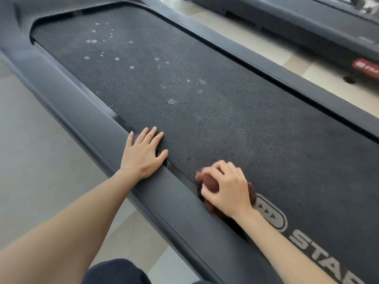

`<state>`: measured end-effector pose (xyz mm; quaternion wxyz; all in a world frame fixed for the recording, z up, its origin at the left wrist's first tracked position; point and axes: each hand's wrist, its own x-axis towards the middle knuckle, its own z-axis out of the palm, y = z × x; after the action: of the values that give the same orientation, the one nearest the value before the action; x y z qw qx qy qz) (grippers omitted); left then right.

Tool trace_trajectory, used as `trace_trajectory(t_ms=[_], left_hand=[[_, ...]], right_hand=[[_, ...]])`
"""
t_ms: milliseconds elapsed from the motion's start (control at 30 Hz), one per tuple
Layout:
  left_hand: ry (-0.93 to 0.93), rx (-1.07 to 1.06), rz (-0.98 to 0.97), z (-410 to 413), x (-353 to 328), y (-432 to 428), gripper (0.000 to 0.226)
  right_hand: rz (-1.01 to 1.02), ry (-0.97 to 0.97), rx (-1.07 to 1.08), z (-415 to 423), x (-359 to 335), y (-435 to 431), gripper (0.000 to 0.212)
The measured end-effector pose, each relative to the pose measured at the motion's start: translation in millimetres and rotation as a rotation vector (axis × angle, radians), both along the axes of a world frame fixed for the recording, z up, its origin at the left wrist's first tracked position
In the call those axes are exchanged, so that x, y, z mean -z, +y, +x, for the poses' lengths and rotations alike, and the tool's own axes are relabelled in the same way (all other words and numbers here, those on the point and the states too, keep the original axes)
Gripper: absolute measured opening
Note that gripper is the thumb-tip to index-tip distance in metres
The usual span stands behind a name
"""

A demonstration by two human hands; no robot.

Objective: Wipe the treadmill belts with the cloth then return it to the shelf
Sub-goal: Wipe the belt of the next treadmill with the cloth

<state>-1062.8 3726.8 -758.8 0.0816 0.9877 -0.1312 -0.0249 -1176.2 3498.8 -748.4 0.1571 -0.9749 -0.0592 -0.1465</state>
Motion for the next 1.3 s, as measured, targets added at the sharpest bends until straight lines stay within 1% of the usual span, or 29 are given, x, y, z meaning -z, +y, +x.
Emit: trace_trajectory(t_ms=[100, 167, 333, 500, 600, 667, 733, 800, 867, 933, 1033, 1167, 1233, 1300], left_hand=[[-0.003, 0.002, -0.007, 0.0, -0.5, -0.5, 0.06], [-0.002, 0.001, -0.005, -0.9, -1.3, 0.5, 0.06], [-0.026, -0.014, -0.034, -0.5, 2.5, 0.3, 0.059], [-0.018, -0.026, -0.062, -3.3, -3.6, -1.0, 0.056], [-0.032, -0.028, -0.072, -2.4, -3.6, -0.4, 0.055], [-0.046, -0.026, -0.092, -1.7, -3.9, 0.2, 0.054], [-0.042, -0.026, -0.092, -3.0, -4.9, -0.2, 0.056], [-0.03, -0.015, -0.059, -4.4, -6.6, -1.4, 0.058], [-0.014, 0.004, -0.009, -3.6, -7.9, -1.3, 0.063], [0.004, 0.057, 0.019, -0.4, -9.3, -2.2, 0.07], [-0.009, 0.209, 0.033, 22.4, -13.3, -8.3, 0.075], [-0.01, 0.312, 0.091, 52.1, -10.5, -16.1, 0.074], [0.009, 0.365, 0.068, 56.7, -6.7, -15.5, 0.075], [0.016, 0.378, 0.045, 57.9, -5.0, -13.3, 0.074]], right_hand=[[0.061, -0.008, 0.1, -42.0, 6.2, -8.1, 0.023], [0.029, -0.024, 0.142, -33.4, 6.6, -2.9, 0.022], [-0.058, -0.066, 0.14, 42.0, 8.3, 30.7, 0.028], [-0.104, 0.009, 0.278, 124.4, 2.6, 34.3, 0.03], [-0.096, 0.074, 0.274, 149.2, -1.8, 31.2, 0.031], [-0.078, 0.044, 0.258, 137.6, -2.3, 27.1, 0.03], [-0.059, 0.037, 0.234, 108.7, -2.4, 18.8, 0.029], [-0.08, 0.032, 0.213, 71.7, -0.4, 0.5, 0.03], [-0.109, -0.016, 0.207, 42.0, 3.8, -22.9, 0.031], [-0.087, -0.062, 0.219, 35.3, 6.7, -41.4, 0.031], [-0.062, -0.06, 0.276, 73.6, 8.2, -53.6, 0.03], [-0.059, -0.016, 0.428, 162.7, 4.4, -80.4, 0.028], [-0.061, 0.036, 0.453, 198.7, 2.6, -91.2, 0.031], [-0.057, 0.055, 0.481, 217.7, 1.4, -94.0, 0.032]])
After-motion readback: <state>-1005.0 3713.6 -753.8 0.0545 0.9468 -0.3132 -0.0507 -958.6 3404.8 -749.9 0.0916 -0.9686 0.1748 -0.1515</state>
